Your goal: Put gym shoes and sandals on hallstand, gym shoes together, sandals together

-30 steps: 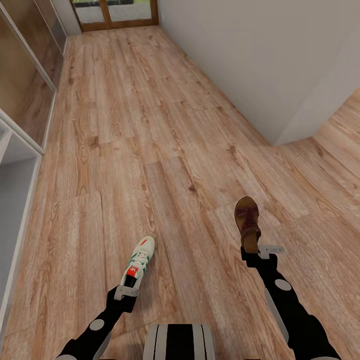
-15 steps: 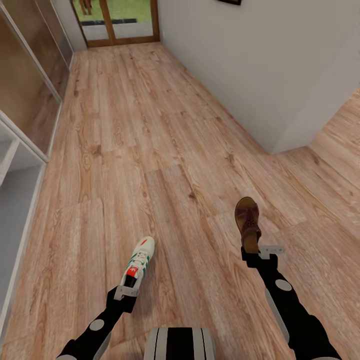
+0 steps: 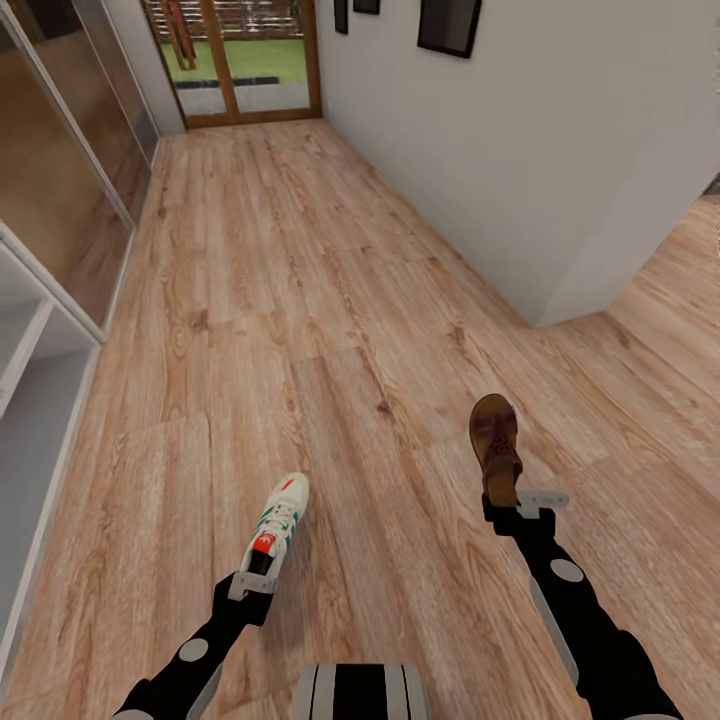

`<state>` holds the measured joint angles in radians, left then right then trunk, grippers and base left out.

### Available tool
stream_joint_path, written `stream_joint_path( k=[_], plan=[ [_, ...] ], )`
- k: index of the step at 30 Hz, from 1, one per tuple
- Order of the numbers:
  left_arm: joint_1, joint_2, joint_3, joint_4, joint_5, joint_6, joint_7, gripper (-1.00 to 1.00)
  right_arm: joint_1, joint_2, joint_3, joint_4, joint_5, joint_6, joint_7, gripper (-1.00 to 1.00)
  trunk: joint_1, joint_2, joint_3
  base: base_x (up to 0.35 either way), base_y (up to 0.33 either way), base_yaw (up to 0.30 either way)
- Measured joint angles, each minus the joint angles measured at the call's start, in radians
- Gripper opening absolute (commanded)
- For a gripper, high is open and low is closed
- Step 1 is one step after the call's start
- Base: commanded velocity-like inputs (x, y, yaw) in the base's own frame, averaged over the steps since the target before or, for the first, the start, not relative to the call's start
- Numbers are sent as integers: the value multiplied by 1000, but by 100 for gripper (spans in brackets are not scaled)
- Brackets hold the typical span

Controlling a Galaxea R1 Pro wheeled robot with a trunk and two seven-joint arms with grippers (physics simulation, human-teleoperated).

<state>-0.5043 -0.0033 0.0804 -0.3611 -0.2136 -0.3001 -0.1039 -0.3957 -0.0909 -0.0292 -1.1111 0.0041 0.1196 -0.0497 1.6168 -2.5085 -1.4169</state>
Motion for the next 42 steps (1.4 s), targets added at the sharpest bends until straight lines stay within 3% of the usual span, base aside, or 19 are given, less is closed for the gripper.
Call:
stream_joint_path(
  k=[7, 12, 17, 23, 30, 37, 42],
  plan=[
    [1, 1, 1, 0, 1, 1, 0, -100, 0, 2, 0, 2, 0, 0, -1, -100, -3, 2, 30, 0, 0, 0],
    [33, 2, 2, -1, -2, 0, 1, -100, 0, -2, 0, 32, 8, -3, 0, -100, -5, 3, 56, 0, 0, 0],
    [57, 3, 4, -1, -2, 0, 1, -100, 15, -7, -1, 54, 62, -8, -1, -100, -8, 4, 83, 0, 0, 0],
    [101, 4, 24, -12, -1, -13, 3, -100, 91, -8, -2, 103, 107, -52, -39, -100, -10, 5, 116, 0, 0, 0],
    [145, 15, 70, -14, -3, -92, 13, -100, 191, -5, -1, 191, 114, -214, -128, -100, -13, 7, 154, 0, 0, 0],
    [182, 17, 117, -16, -4, -147, 17, -100, 211, -2, 0, 350, 114, -366, -141, -100, -17, 9, 192, 0, 0, 0],
    [198, 18, 136, -5, -6, -203, 17, -100, 213, -2, 1, 486, 113, -483, -141, -100, -35, 42, 216, 0, 0, 0]
  ],
)
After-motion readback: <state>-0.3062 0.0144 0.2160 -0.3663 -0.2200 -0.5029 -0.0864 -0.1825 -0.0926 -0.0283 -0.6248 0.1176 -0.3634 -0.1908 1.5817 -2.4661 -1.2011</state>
